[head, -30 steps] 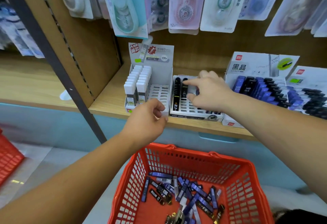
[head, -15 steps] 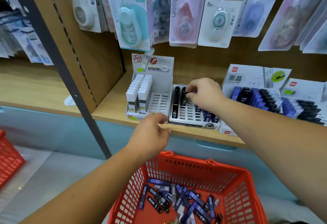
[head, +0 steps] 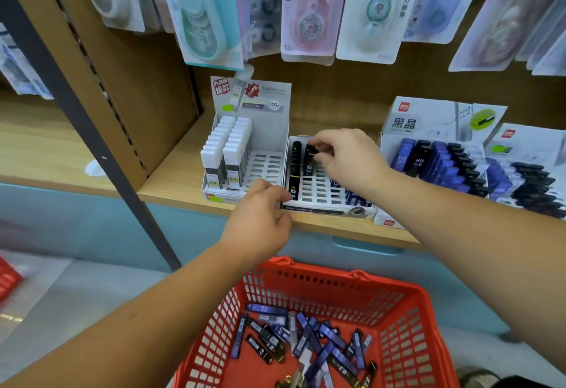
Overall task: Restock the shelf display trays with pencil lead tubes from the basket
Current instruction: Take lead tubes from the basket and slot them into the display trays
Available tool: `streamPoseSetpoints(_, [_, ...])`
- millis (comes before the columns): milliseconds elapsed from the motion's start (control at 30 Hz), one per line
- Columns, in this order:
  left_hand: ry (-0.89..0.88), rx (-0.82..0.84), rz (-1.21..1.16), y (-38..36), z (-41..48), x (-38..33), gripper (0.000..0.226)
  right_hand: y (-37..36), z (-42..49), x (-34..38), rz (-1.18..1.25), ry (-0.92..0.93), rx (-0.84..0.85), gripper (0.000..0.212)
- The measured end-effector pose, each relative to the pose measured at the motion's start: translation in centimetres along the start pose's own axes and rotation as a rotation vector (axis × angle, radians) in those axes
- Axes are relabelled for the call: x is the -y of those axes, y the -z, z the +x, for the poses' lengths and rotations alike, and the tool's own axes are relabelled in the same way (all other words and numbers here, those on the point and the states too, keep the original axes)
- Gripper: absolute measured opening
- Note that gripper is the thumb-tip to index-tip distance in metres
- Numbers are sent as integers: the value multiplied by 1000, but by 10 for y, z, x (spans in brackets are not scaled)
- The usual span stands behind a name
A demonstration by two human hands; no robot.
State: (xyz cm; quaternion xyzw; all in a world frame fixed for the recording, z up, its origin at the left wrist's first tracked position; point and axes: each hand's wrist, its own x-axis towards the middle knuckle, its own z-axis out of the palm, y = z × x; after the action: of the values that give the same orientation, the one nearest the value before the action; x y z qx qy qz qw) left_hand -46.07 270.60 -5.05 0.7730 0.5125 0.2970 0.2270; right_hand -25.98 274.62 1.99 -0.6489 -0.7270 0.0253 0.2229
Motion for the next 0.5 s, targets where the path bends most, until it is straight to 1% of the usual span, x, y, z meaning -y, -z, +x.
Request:
streamPoseSetpoints(67, [30,0,-27,2,-4,-2,27,0,2,0,66,-77,13,22])
streamPoseSetpoints(100, [37,-2,-35,2,-6,-2,27,0,4,1,45,-76,27,22])
streamPoseSetpoints(133, [38,-3,-37,3,-7,-3,27,0,6,1,-15,-54,44,24])
streamPoseSetpoints(200, [38,-2,-29,4,-10,-4,27,3,4,2,-210,23,75,34])
streamPoseSetpoints(267, [47,0,-18,4,-12,-6,26,6,-8,3,-295,73,56,44])
streamPoseSetpoints(333, [66,21,-26,1,-18,-7,23,8,-35,4,-207,103,-57,43])
streamPoseSetpoints(400, [83,74,-53,-7,-26,-10,20,8,-76,5,-90,131,-189,34])
streamPoseSetpoints(433, [84,114,-53,-13,-32,-12,21,4,-101,5,-45,145,-211,29])
streamPoseSetpoints(467, [85,169,-36,-21,-39,-13,22,0,-125,5,0,149,-171,25])
streamPoseSetpoints(500, [87,241,2,-30,-46,-14,23,-5,-148,7,25,124,-83,20])
